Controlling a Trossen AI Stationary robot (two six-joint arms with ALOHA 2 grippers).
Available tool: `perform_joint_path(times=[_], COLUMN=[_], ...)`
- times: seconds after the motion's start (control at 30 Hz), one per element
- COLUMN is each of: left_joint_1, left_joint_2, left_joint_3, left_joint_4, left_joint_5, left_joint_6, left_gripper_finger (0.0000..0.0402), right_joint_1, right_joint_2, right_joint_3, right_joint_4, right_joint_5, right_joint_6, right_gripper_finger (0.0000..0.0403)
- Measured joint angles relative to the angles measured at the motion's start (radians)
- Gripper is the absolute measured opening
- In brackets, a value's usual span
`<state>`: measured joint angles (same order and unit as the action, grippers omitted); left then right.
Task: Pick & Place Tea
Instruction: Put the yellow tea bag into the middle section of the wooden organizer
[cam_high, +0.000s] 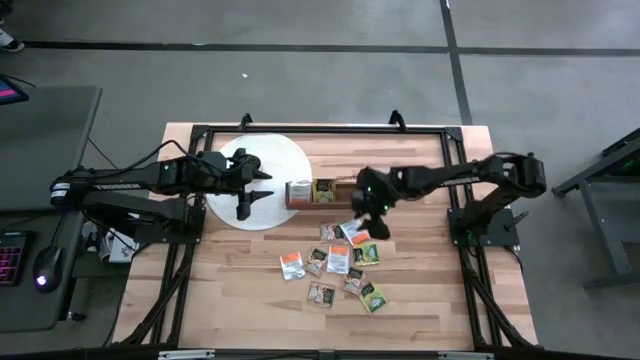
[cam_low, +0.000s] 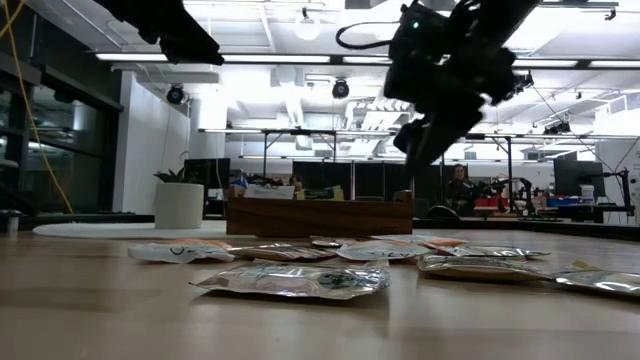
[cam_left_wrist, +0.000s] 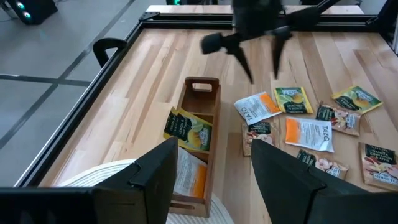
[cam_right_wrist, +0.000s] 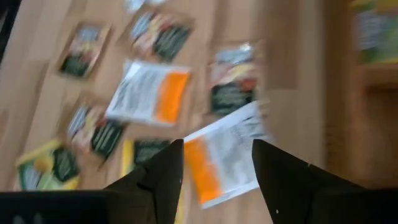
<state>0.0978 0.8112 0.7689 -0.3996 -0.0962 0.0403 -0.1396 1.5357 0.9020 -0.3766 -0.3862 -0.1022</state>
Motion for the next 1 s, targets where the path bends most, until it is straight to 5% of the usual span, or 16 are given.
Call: perform_joint_path(times=[0.47,1.0], left_joint_1=[0.000,0.000], left_joint_2=[0.000,0.000], left_joint_3=[0.000,0.000], left_joint_4=[0.000,0.000], left_joint_5=[0.000,0.001], left_joint_6=[0.000,0.000], left_gripper_finger=[0.0202,0.0202], right_joint_1=[0.241,0.292], right_joint_2=[0.035,0.129], right_joint_3=[0.000,0.000], right_joint_4=[-0.055,-0.053], right_joint_5=[0.221,0.235], right_joint_6=[0.016,0.079], right_gripper_finger=[0.0236,0.0239])
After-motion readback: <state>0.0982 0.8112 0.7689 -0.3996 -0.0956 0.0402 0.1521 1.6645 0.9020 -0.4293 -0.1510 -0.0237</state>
